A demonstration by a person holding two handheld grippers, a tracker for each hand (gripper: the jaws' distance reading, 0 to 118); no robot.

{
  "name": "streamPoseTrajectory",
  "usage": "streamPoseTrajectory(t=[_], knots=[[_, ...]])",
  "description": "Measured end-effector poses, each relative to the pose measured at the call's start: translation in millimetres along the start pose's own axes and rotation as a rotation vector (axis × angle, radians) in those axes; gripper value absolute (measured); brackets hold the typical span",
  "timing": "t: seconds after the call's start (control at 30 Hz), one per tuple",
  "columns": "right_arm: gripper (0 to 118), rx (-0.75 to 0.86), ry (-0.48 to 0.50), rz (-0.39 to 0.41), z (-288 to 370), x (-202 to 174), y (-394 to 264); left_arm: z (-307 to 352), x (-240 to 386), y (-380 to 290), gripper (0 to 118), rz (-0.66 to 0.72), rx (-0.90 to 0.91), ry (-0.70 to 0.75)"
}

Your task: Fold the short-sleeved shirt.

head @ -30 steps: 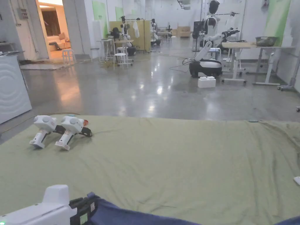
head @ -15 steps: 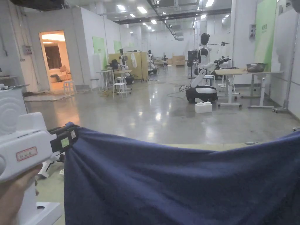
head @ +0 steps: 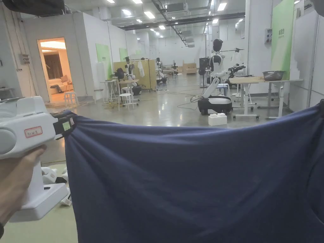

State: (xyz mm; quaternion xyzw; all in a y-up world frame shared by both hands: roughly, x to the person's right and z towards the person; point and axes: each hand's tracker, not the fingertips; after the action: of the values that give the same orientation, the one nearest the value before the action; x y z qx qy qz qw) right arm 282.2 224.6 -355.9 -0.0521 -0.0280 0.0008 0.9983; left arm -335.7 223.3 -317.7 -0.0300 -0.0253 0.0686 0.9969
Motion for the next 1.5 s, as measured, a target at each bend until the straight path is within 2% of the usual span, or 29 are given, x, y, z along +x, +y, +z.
streamPoseTrajectory(t=[0.3, 0.57, 0.8, 0.93, 1.03, 1.2, 1.3, 1.5], knots=[[0, 0.023, -0.037, 0.048, -67, -24, 26, -98, -3, 5, 0, 0.006, -0.051, 0.047], [0, 0.007, -0.064, 0.126, -125, -39, 58, -164, 8, 12, 0, -0.108, -0.087, 0.106], [0, 0.028, -0.093, 0.103, -155, -41, 71, -193, 13, 6, 0, -0.081, -0.05, 0.119], [0, -0.027, -0.069, 0.068, -167, -38, 34, -203, 8, -33, 0, -0.044, -0.096, 0.099], [0, -0.086, -0.062, 0.077, -173, -37, -5, -204, 4, -77, 0, -0.016, -0.152, 0.085], [0, -0.187, -0.022, -0.008, -166, -24, -79, -191, -2, -150, 0, 0.026, -0.275, 0.078], [0, -0.223, -0.007, -0.017, -137, -15, -117, -176, -14, -184, 0, 0.064, -0.296, 0.063], [0, -0.245, 0.016, -0.066, -26, 11, -190, -78, -30, -228, 0, 0.095, -0.32, -0.002]])
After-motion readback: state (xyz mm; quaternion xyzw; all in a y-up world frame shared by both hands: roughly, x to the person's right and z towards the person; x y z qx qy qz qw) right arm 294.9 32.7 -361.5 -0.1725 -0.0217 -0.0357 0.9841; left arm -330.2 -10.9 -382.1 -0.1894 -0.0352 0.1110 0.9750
